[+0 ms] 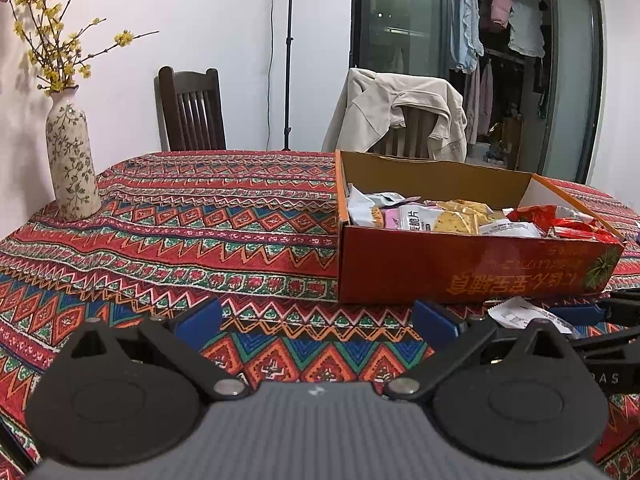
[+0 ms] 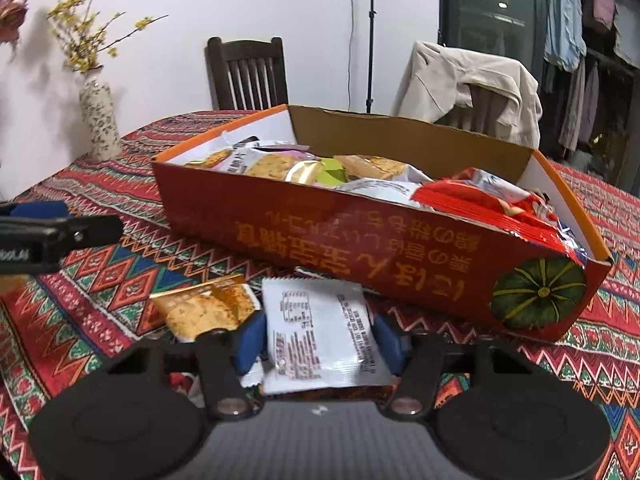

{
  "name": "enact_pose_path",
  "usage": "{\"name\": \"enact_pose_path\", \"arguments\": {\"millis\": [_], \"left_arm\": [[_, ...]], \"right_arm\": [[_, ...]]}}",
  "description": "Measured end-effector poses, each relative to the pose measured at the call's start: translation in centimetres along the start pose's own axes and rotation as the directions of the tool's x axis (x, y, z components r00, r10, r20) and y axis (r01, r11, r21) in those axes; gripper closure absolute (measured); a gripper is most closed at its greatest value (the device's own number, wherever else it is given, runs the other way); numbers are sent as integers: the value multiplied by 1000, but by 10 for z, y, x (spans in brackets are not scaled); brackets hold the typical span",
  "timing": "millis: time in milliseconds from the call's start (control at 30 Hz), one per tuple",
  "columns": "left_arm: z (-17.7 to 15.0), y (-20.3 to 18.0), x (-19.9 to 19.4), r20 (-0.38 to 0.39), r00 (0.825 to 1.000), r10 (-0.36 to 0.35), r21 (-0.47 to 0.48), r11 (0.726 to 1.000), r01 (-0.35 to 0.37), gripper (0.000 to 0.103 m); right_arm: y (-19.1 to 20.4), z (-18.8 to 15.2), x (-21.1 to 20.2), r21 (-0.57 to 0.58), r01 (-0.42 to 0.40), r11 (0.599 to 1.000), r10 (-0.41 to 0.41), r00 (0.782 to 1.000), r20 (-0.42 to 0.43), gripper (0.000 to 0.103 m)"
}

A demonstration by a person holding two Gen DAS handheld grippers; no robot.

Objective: Organize snacks
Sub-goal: 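Grasp a white packet with the right tool while the left tool grasps a cracker packet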

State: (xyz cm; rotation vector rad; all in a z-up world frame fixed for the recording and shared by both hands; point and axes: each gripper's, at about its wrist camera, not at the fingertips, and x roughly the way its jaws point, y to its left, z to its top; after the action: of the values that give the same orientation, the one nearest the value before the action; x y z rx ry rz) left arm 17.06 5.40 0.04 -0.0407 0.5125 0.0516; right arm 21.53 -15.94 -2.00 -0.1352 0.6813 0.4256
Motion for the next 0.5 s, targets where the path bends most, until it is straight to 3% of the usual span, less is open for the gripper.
{"name": "enact_pose_path", "arguments": {"millis": [167,500], "left_arm": [[0,5,4,-22,1000,-2,-24,1000,1,0],[-1,3,8,-43,999,9,-18,1000,-10,0]], "right_arm": [[6,-2,-9,-28,26,999,-26,999,19,63],[-4,-10,-47,14,55,998,-56,994,94,64]]}}
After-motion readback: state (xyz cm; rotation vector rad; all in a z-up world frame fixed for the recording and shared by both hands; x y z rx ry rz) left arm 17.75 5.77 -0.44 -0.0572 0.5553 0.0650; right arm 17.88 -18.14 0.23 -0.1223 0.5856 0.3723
